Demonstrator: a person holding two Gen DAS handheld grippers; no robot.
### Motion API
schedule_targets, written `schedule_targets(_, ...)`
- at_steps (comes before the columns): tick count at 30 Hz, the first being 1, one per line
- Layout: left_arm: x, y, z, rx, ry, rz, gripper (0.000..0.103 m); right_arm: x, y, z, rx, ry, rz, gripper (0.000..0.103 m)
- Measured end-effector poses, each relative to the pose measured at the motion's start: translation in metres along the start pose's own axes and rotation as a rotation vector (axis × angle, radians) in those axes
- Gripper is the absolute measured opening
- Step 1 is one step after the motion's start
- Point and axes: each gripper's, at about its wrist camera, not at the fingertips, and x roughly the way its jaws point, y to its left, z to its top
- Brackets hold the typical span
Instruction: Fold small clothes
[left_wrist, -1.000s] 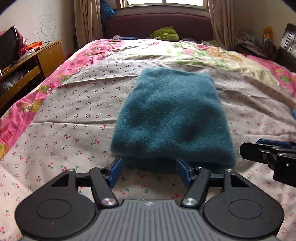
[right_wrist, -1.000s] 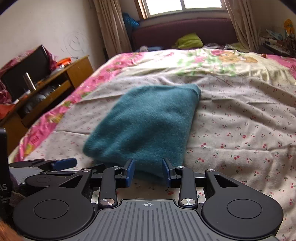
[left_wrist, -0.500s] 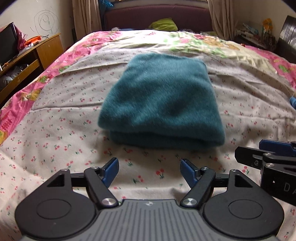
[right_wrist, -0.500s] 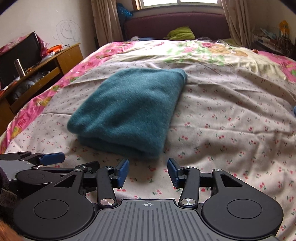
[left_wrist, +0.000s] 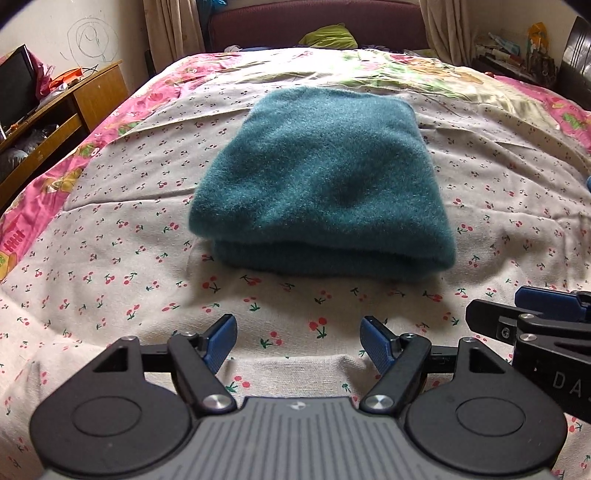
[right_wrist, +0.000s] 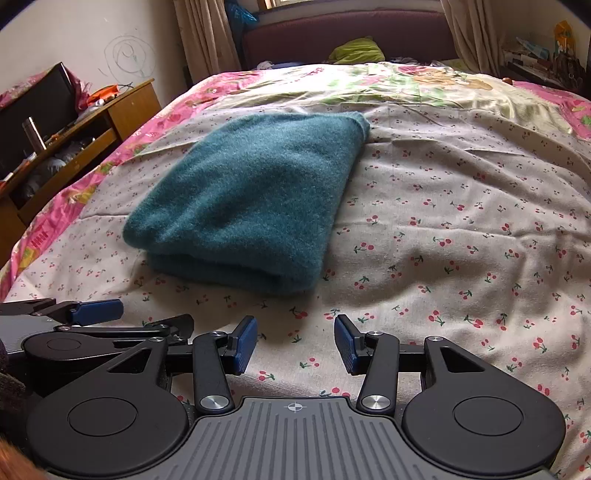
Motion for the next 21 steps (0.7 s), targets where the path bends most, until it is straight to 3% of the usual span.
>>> schedule_targets(21, 0.01, -0.003, -0.01, 0.005, 0.013, 0.0, 0.084, 0.011, -0.005, -0.011, -0.013, -0.014, -0.047, 0.046)
